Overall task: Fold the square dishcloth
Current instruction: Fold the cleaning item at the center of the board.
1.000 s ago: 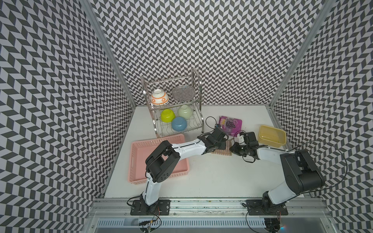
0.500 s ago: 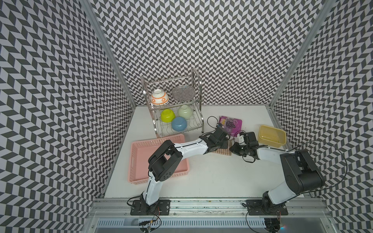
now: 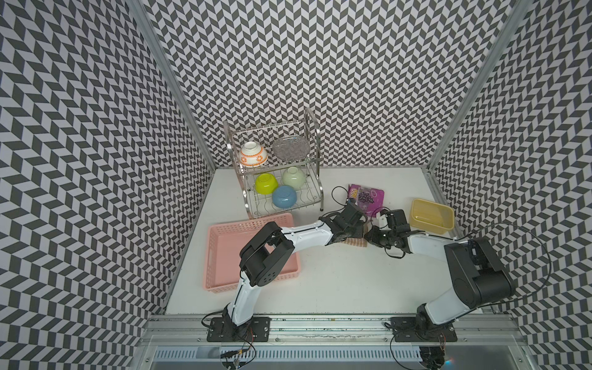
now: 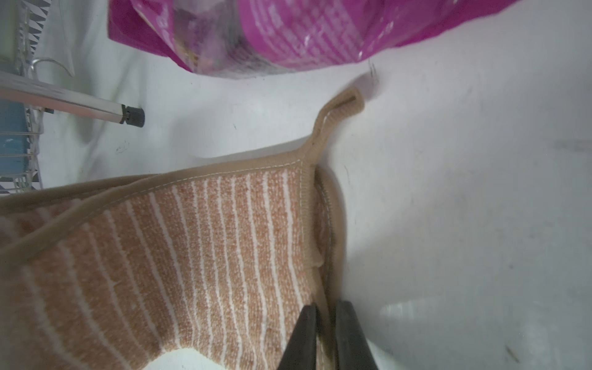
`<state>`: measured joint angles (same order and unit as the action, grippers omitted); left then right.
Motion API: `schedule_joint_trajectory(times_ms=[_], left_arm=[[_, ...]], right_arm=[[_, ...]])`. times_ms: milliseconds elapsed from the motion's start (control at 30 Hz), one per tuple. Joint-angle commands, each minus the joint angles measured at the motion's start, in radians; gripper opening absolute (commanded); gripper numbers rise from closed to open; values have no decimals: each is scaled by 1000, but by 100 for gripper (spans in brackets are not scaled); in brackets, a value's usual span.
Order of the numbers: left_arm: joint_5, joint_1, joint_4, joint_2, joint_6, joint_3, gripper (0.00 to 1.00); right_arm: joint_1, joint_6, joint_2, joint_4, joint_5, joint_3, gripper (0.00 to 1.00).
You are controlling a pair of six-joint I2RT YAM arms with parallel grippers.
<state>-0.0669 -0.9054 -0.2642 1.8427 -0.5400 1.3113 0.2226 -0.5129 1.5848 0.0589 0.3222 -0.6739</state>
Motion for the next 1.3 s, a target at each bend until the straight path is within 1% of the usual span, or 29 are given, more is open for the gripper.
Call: schedule_joint_trajectory(times_ms=[0,233,433,1000,1267], left_arm=[[39,-7,55,50,-36,37,0],[-3,-8,102,104,-99,55,0],[-35,-10,120,142,-132,97,0],[34,-31,134,249,-144,181,0],[59,-40,146,279,-155,186,0]], right_arm=[[7,-6,17,-17,7,20,15],[6,-7,15,-36,29,29,15],[6,-7,15,-41,37,33,15],[6,-5,20,-51,41,34,15],[6,-4,20,-53,41,36,15]])
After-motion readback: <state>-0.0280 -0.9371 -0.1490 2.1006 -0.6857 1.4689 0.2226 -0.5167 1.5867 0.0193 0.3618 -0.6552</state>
